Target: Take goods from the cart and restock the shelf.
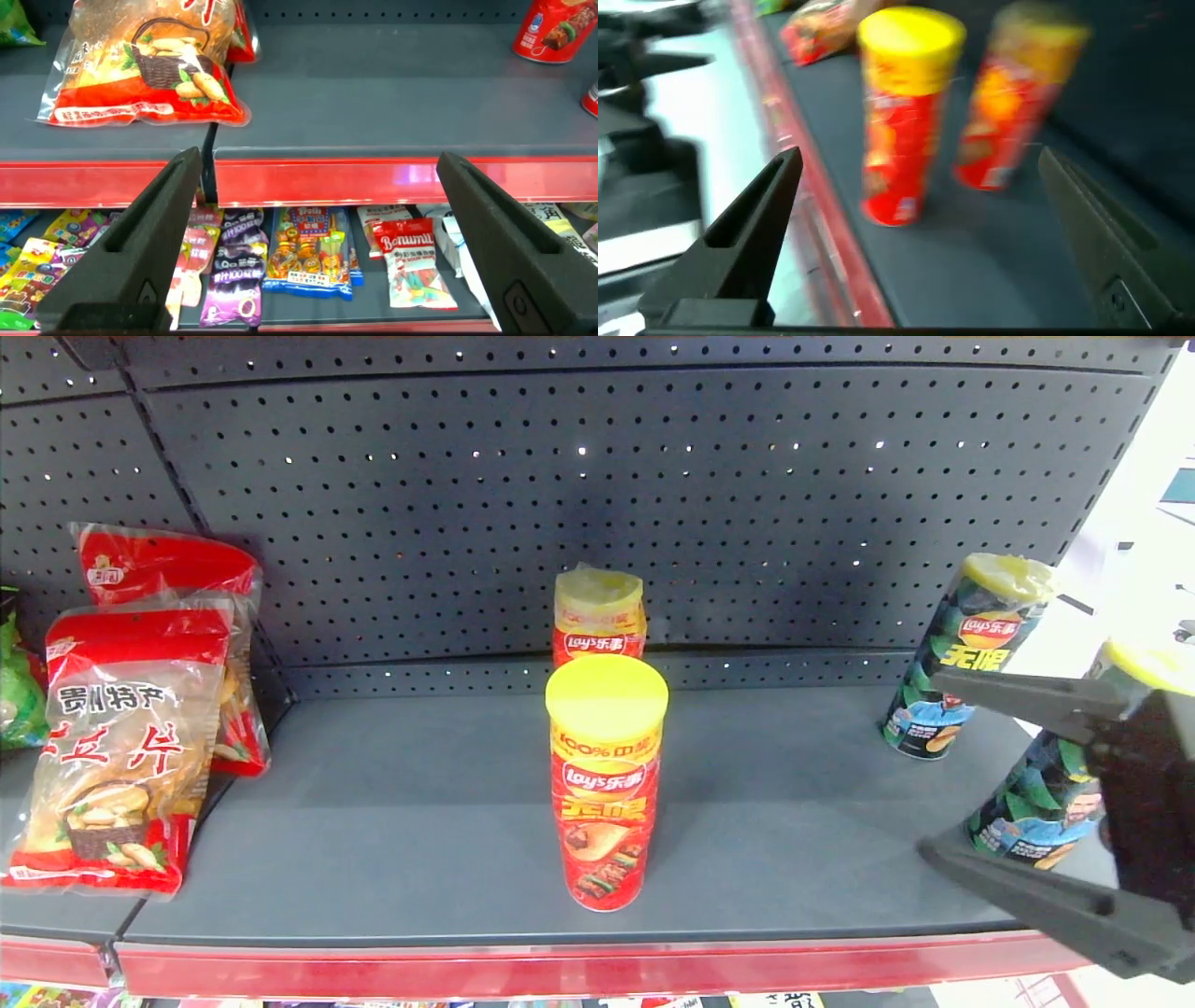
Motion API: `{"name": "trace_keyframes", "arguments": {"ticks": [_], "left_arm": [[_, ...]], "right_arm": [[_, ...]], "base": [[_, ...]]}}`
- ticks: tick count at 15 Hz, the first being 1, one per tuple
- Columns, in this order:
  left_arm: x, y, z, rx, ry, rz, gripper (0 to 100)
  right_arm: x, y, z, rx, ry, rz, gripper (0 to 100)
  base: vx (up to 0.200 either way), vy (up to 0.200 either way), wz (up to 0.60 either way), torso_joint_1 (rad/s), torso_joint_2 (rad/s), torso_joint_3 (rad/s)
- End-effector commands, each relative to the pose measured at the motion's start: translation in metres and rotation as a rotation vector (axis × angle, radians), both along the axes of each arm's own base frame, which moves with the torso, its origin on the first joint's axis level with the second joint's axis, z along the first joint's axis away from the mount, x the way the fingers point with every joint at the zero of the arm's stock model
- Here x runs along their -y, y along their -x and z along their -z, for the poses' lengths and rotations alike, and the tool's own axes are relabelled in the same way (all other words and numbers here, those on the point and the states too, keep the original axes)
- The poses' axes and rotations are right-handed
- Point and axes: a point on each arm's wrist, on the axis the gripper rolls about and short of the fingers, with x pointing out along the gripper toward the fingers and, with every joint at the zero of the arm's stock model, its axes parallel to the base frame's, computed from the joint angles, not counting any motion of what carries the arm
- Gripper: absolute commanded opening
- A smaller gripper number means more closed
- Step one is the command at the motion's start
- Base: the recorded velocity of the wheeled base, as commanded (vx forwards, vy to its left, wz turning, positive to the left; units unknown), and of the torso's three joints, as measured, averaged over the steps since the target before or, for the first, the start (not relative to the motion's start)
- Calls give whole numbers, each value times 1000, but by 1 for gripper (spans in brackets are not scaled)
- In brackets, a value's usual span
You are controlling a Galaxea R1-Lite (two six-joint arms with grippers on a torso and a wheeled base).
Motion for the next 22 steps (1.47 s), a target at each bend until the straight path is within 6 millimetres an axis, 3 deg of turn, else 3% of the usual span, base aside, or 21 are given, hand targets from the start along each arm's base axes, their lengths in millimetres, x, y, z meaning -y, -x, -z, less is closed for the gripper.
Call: {"name": "trace_keyframes", "arguments": {"ticks": [1,2,3,4,6,7,8,10,14,15,22], "left_arm": [[0,0,0,-1,0,0,100],[0,0,0,-1,0,0,100],[0,0,0,-1,0,0,100],[0,0,0,-1,0,0,100],[0,0,0,-1,0,0,100],[0,0,0,-1,0,1,100],[0,0,0,-1,0,0,100],[0,0,0,-1,0,0,100],[0,0,0,-1,0,1,100],[0,0,0,-1,0,0,100],[0,0,0,-1,0,0,100]], "right_arm": [[37,37,-8,123,-81,215,100],[44,40,-11,144,-97,286,100],[63,52,-13,161,-123,515,100],[70,61,-6,96,-128,594,100],[76,96,29,-99,-148,677,100],[78,104,41,-134,-141,710,100],[81,123,73,-188,-114,777,100],[83,135,105,-235,-96,878,100],[84,151,128,-222,-172,937,100],[84,151,142,-239,-199,984,100],[84,143,158,-140,-231,1016,100]], "base": [[0,0,0,0,0,0],[0,0,0,0,0,0],[0,0,0,0,0,0],[0,0,0,0,0,0],[0,0,0,0,0,0],[0,0,0,0,0,0],[0,0,0,0,0,0],[0,0,0,0,0,0],[0,0,0,0,0,0],[0,0,0,0,0,0],[0,0,0,0,0,0]]}}
